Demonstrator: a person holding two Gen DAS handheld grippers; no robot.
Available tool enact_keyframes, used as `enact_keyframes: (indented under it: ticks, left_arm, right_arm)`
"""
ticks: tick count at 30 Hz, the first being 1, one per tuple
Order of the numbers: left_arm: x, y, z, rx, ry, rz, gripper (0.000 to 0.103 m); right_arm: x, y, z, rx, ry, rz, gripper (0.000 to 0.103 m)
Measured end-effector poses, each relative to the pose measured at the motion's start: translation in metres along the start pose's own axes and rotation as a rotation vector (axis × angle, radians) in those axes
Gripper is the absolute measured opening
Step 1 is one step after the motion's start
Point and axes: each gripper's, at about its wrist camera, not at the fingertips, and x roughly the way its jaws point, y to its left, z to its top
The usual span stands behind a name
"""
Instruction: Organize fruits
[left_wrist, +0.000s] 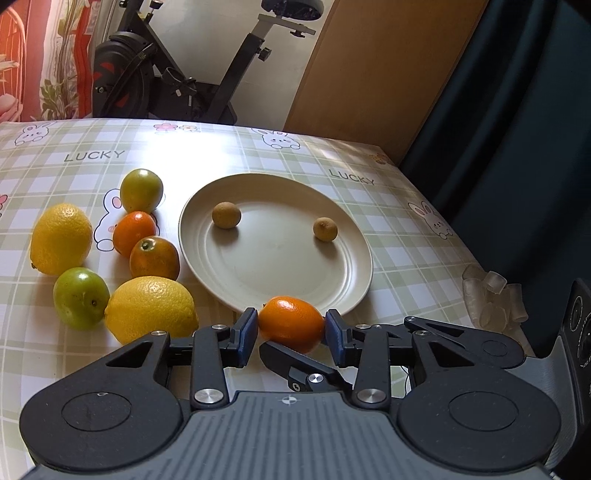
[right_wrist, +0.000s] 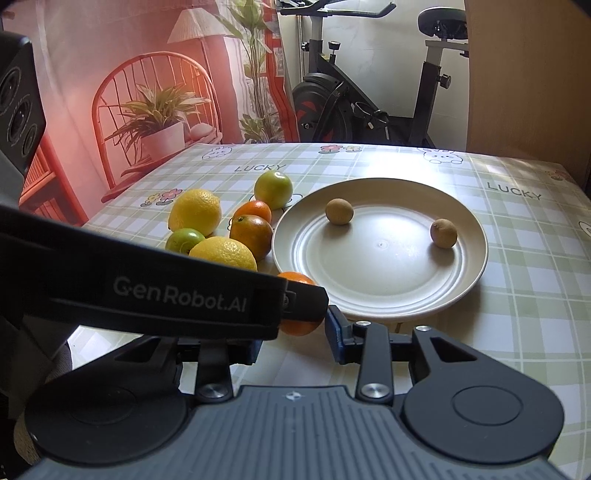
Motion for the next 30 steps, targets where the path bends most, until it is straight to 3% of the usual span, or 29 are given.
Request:
enact_keyframes:
  ticks: [12, 18, 30]
  left_arm:
    - [0.016, -0.013, 0.025, 0.032, -0.009, -0.02, 0.042]
    - [0.038, -0.008, 0.041, -0.014, 0.021, -0.05, 0.042]
    - [0.08, -0.001, 0.065, -0.052, 0.033, -0.02, 0.042]
  right_arm:
    - [-0.007, -0.016, 0.019, 0.035, -0.045, -0.023, 0.037]
    - [0.001, -0.032, 0.028, 0.04, -0.044, -0.041, 0.037]
    - [0.038, -0.062, 0.044, 0.079, -0.009, -0.053, 0.037]
